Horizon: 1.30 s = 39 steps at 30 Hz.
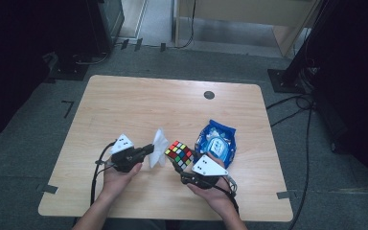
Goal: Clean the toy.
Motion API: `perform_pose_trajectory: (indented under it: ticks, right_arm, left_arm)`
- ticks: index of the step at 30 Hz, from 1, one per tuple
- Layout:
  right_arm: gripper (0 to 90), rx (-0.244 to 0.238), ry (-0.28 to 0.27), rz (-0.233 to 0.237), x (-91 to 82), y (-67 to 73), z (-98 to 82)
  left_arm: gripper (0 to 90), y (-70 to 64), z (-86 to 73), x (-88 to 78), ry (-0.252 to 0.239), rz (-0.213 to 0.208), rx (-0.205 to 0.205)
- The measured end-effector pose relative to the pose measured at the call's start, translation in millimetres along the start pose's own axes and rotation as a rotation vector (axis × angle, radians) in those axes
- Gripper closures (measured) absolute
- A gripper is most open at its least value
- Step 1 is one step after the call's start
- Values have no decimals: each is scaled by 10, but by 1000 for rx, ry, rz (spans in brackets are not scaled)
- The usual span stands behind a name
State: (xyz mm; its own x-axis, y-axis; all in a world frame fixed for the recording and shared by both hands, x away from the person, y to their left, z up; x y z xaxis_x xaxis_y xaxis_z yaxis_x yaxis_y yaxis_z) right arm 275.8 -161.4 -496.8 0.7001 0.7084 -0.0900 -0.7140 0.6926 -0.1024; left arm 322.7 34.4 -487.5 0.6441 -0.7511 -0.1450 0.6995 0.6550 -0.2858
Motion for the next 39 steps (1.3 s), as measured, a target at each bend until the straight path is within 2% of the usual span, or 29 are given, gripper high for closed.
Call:
perform_pose_trajectory:
  ticks: [2, 5, 6, 8, 13, 15, 17, 18, 21, 25, 29, 31, 34, 36, 37, 39]
  right_arm:
    - [344, -13, 11, 30, 37, 79, -12]
    - [344, -27, 22, 63, 97, 184, -31]
    - [344, -32, 29, 70, 115, 210, -39]
    - [344, -32, 29, 76, 152, 254, -44]
    - [344, -42, 11, 88, 190, 315, -19]
    - [344, -46, 10, 81, 196, 320, -13]
    - [344, -55, 18, 77, 205, 319, -26]
    - [344, -56, 17, 77, 211, 321, -35]
    - [344, -64, 14, 74, 228, 333, -39]
    - [344, -69, 12, 55, 217, 306, -24]
    - [344, -56, -9, 18, 184, 229, 15]
    - [344, -41, -6, 10, 181, 212, 10]
    - [344, -46, 8, 14, 195, 237, -12]
    - [344, -49, 19, 13, 203, 254, -36]
    - [344, -50, 25, 13, 207, 255, -45]
    - [344, -46, 23, 14, 199, 262, -37]
  left_arm:
    - [900, -18, 95, -69, -47, -29, -24]
    - [900, -80, 185, -134, -80, -86, -56]
    - [900, -122, 209, -148, -89, -119, -67]
    - [900, -196, 226, -157, -89, -163, -71]
    - [899, -391, 169, -111, -49, -269, -96]
    - [899, -446, 134, -96, -48, -301, -120]
    - [899, -484, 138, -104, -52, -355, -168]
    - [899, -506, 145, -111, -54, -375, -175]
    - [896, -526, 147, -114, -49, -378, -164]
    - [895, -407, 127, -119, -44, -333, -166]
    - [896, -320, 110, -131, -41, -310, -178]
    - [895, -371, 125, -131, -46, -336, -182]
    - [891, -506, 145, -113, -48, -368, -161]
    - [888, -518, 140, -98, -39, -350, -137]
    - [888, -501, 136, -96, -37, -346, -142]
    - [889, -406, 118, -92, -32, -300, -151]
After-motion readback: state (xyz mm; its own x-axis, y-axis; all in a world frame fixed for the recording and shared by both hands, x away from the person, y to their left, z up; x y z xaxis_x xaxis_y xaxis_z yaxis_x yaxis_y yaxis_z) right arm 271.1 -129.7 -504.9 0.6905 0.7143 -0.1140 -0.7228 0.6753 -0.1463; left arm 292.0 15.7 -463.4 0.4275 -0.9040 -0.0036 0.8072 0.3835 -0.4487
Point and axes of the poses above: each handheld gripper's, and its own axes: x roughly forward along the jaws, z roughly out of its top, y roughly to its left, the point moved 6 cm from there along x, roughly forward along the jaws, and after that the axes turned 13 degrees about -y, right-handed, at the moved point
